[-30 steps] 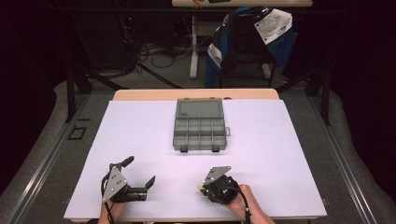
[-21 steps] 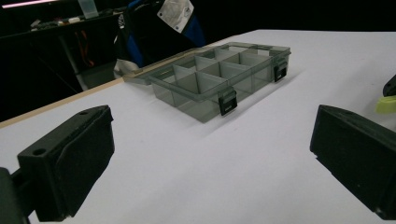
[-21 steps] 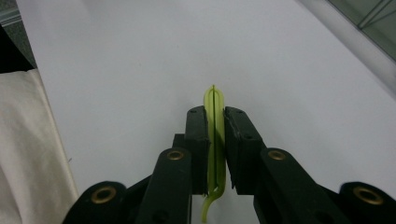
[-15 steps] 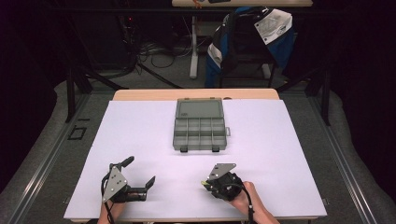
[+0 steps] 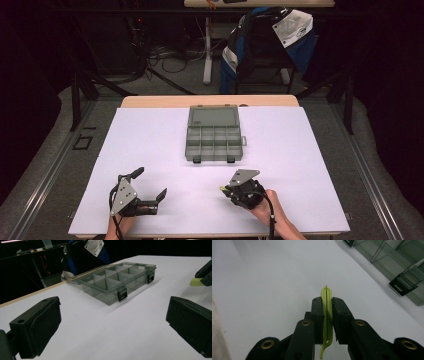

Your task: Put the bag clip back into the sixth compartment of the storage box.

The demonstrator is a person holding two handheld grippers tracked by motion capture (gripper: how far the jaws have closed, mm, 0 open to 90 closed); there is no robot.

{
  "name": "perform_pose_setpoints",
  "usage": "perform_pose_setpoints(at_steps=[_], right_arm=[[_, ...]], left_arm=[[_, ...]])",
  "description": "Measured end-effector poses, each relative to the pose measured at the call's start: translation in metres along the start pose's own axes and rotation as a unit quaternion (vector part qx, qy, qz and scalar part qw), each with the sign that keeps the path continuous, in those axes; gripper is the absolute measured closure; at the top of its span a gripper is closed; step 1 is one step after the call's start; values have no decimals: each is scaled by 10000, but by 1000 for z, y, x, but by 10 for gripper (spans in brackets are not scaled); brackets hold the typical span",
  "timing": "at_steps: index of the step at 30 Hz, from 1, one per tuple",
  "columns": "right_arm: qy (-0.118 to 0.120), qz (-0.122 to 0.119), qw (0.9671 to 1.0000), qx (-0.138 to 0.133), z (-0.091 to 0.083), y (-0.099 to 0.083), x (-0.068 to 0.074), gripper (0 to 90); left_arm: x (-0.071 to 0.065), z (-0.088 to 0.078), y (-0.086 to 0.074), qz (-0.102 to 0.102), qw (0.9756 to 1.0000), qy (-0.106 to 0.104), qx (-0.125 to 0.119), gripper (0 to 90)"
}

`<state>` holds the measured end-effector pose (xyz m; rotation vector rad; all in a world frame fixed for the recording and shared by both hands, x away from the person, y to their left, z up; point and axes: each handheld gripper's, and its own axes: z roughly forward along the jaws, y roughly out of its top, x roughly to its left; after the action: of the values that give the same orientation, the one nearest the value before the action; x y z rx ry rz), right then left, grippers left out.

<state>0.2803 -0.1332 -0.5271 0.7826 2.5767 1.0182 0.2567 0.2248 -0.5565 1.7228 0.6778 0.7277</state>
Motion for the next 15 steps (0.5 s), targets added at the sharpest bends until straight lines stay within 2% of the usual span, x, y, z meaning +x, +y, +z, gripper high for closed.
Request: perform_pose_setpoints(at_steps=[8,15], right_arm=[[-121,18,9999,-79,-4,1,-5,806],[-162,-63,9997,-196,-6,5,-11,807]], left_arm=[[0,0,0,20,10000,16,-4,0],[-1,0,0,16,10000,57,-20,0]])
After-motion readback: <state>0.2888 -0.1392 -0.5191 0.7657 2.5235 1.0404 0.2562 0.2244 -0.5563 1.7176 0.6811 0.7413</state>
